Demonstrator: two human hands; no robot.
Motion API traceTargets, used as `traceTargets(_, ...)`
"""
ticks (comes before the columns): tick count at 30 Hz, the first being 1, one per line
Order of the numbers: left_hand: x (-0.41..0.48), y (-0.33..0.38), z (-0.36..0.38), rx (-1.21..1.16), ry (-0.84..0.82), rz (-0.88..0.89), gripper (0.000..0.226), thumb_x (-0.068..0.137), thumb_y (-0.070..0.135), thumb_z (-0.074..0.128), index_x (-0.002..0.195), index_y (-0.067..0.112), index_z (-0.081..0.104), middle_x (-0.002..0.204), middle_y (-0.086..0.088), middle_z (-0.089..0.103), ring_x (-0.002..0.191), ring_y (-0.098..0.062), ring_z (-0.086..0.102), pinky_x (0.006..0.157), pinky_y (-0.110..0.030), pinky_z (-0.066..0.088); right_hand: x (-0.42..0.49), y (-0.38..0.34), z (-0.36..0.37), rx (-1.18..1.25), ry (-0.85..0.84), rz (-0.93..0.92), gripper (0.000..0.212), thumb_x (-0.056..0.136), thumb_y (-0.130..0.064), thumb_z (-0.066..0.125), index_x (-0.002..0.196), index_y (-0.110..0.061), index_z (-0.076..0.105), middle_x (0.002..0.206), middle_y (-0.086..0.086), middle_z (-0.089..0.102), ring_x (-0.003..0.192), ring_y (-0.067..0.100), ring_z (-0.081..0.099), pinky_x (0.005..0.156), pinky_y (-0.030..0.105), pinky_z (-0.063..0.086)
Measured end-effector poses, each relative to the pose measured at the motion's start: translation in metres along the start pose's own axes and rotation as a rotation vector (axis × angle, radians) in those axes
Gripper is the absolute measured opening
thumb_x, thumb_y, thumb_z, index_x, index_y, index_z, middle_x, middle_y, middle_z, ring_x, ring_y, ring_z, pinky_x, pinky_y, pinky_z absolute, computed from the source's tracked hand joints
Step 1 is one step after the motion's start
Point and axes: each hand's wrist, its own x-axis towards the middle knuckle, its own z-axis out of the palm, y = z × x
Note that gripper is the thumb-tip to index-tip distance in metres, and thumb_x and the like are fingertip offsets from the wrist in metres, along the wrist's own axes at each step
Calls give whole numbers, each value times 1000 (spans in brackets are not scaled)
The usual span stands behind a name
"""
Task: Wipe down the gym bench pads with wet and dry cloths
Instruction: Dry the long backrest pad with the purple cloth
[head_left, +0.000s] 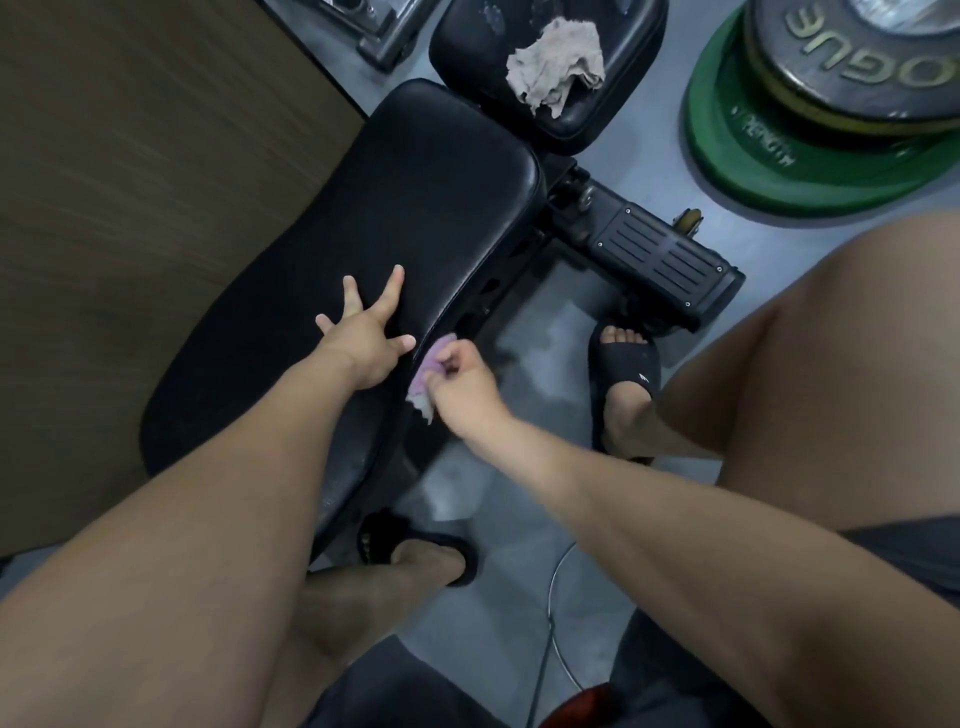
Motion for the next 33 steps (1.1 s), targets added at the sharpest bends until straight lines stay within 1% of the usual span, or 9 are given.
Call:
traceTargets(4,-2,0,0,-9,4,2,82,105,33,52,148,65,-10,165,7,-28,150,-48,-14,119,-57,19,14,-33,-18,111,163,-64,37,90,19,43,84,-18,43,66,3,57,39,-2,52,44,15,42)
traceTargets(8,-4,1,1,-21,-6,2,82,105,31,51,148,65,-11,164,8,-28,150,-47,-15,120,-56,18,42,-55,-41,189,398,-151,27,92,8,55,106,-14,51,91,-2,59,70,-3,59,72,18,47)
traceTargets(12,-2,2,-2,-9,-12,3,83,105,33,52,148,64,-12,164,6,-29,149,-50,-14,120,-58,18,20,-14,-14,80,172,-62,31,92,0,63,92,-27,50,90,-6,58,82,13,58,87,35,51)
traceTargets(15,-2,2,-2,1,-12,-1,83,105,33,52,148,64,-12,164,6,-29,149,-50,-14,119,-58,19,28,-21,-22,97,128,-67,34,91,9,57,86,-23,46,77,-1,62,62,13,60,64,27,52)
traceTargets(18,-2,2,-1,-7,-15,0,83,105,32,51,148,64,-12,164,7,-29,149,-49,-15,119,-58,19,57,-65,-59,146,317,-208,33,92,14,46,89,-19,45,68,7,62,49,14,59,49,24,48)
traceTargets(22,0,1,-1,-6,-22,0,83,105,33,51,147,65,-13,164,8,-30,149,-49,-15,119,-59,18,94,-115,-104,104,471,-315,22,96,-3,52,113,-15,60,97,1,70,85,12,68,85,26,56)
traceTargets(26,0,2,-3,-18,-32,-6,85,105,32,52,146,66,-14,163,8,-31,149,-48,-17,119,-60,16,80,-90,-89,45,446,-309,16,95,-5,56,107,-15,60,95,-4,67,87,11,63,91,31,54)
traceTargets(29,2,2,-4,-22,-40,-8,85,105,32,52,146,67,-14,163,8,-32,149,-48,-17,119,-60,16,61,-65,-67,38,427,-310,20,96,-8,59,109,-22,54,110,-4,61,98,8,58,87,10,44)
traceTargets(33,3,1,-2,-27,-40,-11,85,105,31,52,146,67,-13,162,9,-32,149,-47,-18,119,-61,16,89,-89,-79,-13,534,-335,17,92,-15,51,100,-29,55,114,1,65,100,15,64,96,37,53)
